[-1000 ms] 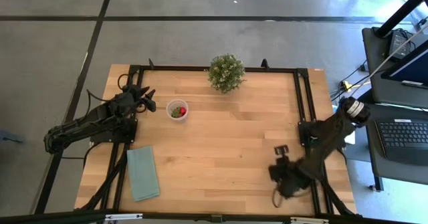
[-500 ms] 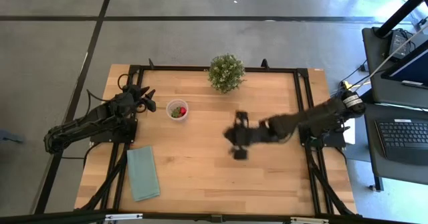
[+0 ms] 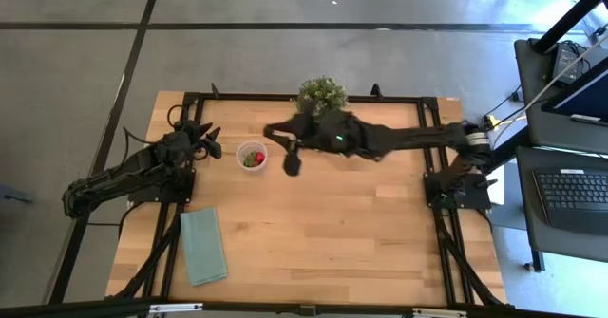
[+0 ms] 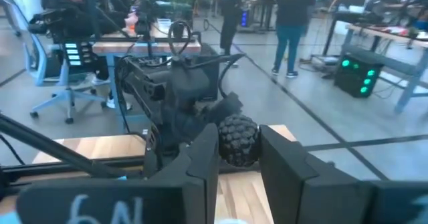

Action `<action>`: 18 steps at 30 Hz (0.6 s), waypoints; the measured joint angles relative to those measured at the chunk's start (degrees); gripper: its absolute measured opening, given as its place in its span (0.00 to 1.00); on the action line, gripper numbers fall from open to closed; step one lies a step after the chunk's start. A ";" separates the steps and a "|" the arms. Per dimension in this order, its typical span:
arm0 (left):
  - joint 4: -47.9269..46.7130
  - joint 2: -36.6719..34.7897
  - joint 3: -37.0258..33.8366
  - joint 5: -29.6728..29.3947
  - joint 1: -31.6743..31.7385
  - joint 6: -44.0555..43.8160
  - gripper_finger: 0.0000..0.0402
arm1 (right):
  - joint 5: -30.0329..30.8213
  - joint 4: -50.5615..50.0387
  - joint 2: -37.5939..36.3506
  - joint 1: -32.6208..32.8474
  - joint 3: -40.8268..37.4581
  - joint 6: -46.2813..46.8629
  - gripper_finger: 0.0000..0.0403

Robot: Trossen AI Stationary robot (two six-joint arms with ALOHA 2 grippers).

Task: Pick and placing Produce into tupperware
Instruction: Put the blackberry into the transparent container

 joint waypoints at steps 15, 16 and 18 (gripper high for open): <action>-1.49 0.00 0.01 0.01 -0.01 -0.03 0.36 | -5.78 -37.15 32.72 -6.27 43.70 5.91 0.22; -1.65 0.00 0.00 0.01 -0.01 -0.03 0.36 | -6.85 -38.73 34.33 -6.70 45.46 7.43 0.22; -1.69 0.00 0.01 -0.01 -0.01 -0.04 0.36 | -8.75 -37.07 35.52 -7.41 44.27 10.06 0.22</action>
